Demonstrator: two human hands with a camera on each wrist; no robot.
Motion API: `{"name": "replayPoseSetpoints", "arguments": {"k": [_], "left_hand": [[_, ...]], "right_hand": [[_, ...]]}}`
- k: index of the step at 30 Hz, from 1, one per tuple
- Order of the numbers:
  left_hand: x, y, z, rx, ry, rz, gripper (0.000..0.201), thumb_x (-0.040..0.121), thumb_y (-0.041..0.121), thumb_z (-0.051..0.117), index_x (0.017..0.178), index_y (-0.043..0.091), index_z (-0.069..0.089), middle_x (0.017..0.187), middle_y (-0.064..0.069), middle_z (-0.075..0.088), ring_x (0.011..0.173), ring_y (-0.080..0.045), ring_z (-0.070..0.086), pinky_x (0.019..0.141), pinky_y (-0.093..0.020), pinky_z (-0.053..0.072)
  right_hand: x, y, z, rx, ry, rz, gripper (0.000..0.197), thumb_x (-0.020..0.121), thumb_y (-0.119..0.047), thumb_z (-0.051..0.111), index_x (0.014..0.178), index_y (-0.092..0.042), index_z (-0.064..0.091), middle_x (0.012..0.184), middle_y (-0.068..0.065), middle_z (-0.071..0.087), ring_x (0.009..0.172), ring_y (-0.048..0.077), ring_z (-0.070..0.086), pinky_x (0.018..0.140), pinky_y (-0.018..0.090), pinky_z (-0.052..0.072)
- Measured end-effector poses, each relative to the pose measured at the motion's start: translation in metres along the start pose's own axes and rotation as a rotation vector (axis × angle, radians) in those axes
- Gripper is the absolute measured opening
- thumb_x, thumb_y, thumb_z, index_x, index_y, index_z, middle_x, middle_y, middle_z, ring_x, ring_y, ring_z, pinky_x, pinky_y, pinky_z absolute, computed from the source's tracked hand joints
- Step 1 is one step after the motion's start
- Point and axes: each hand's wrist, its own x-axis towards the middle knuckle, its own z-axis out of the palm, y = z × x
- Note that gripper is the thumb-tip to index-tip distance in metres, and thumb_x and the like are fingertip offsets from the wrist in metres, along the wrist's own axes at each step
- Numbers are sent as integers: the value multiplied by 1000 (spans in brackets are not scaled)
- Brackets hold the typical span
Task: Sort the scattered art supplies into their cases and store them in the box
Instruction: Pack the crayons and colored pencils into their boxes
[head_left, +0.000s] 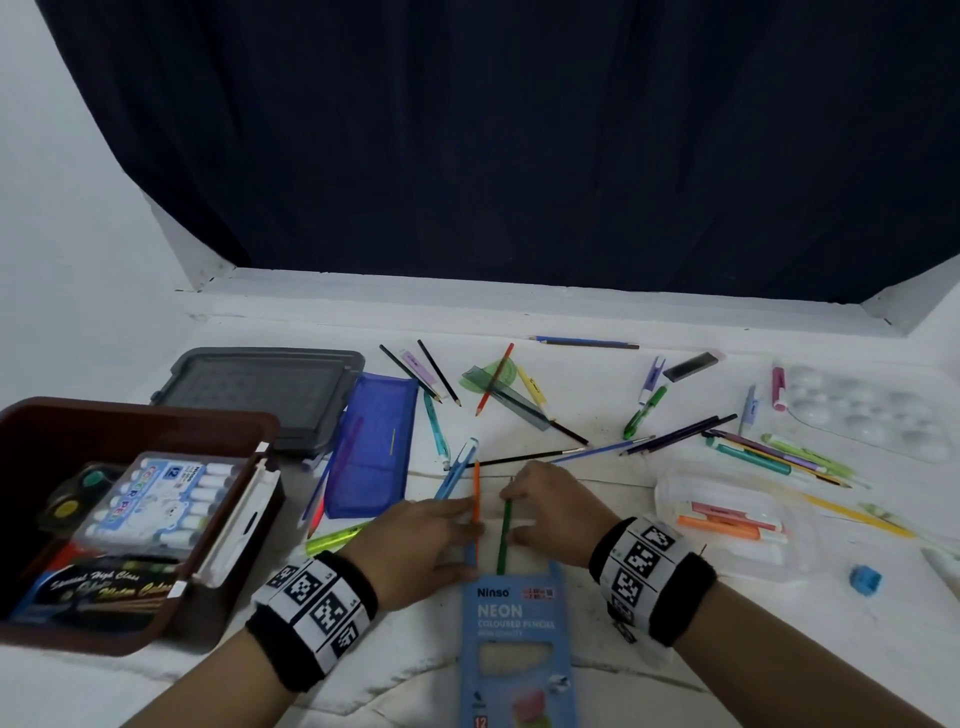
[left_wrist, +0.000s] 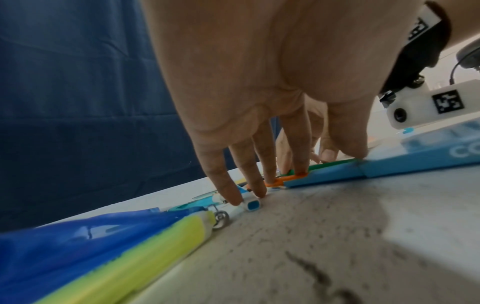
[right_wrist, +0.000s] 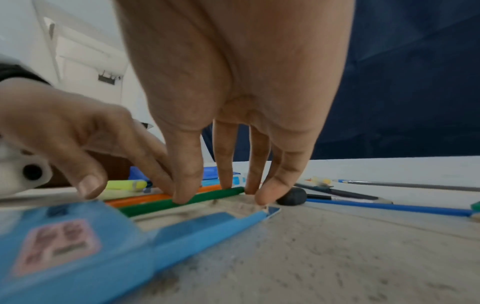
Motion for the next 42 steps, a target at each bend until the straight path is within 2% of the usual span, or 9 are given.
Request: {"name": "replayPoseSetpoints", "arguments": {"k": [3,10,12,15,19,26,32,38,42], "left_hand": [[3,0,0,58,-7,12,73,80,71,36,132,25,60,142,6,54,123,-20,57,99,-39,50],[-6,6,2,159,-161,-95,105,69,82,17,157,25,18,165,10,14,152,-12,11,118,-46,14],[-7,7,2,160,-195,-111,117,64,93,10,158,24,13,166,9,10,153,-13,8,118,-48,11],[-7,8,6,205,-194,-108,120,61,94,1,158,24,10,166,10,9,153,-13,8,117,-49,11],[-7,8,7,228,-169,-104,113,63,82,0,159,23,10,166,10,11,153,-13,10,113,-51,14],[-7,9,5,245,-170,-103,113,62,81,-3,158,24,15,166,10,12,152,-13,11,111,-52,15],[-8,8,6,243,-171,-111,111,64,82,-1,157,25,20,166,10,13,152,-13,13,111,-52,17],[-8,12,2,225,-184,-141,84,89,73,36,157,27,20,166,11,11,152,-12,11,112,-49,12],[-8,10,-2,150,-160,-143,98,71,84,22,151,30,32,161,12,26,146,-9,25,110,-45,10]], "right_hand": [[-3,-5,4,-64,32,1,57,83,-41,74,133,-19,60,129,4,51,124,22,44,103,36,42],[-14,-18,11,-186,42,-54,52,89,-47,64,135,-23,59,133,-1,50,128,21,39,105,40,39],[-15,-22,11,-210,23,-80,50,89,-46,64,133,-22,60,134,-1,50,128,21,39,104,41,39],[-17,-29,14,-263,-20,-128,44,90,-43,63,126,-19,64,132,-1,53,125,22,40,101,43,40],[-21,-37,19,-345,-37,-172,35,95,-31,57,124,-13,63,128,3,55,123,25,41,97,43,39],[-22,-41,20,-427,-73,-230,32,93,-2,48,120,-9,63,124,8,58,122,28,43,92,41,38],[-26,-33,15,-157,-132,-234,31,90,1,51,114,-9,69,122,6,61,118,24,44,94,40,45],[-23,-24,13,-167,-163,-315,44,86,5,54,121,-16,69,128,-2,60,115,23,46,92,37,44],[-18,-18,13,-99,-137,-315,46,83,6,53,117,-18,72,118,1,67,105,21,55,85,30,44]]}}
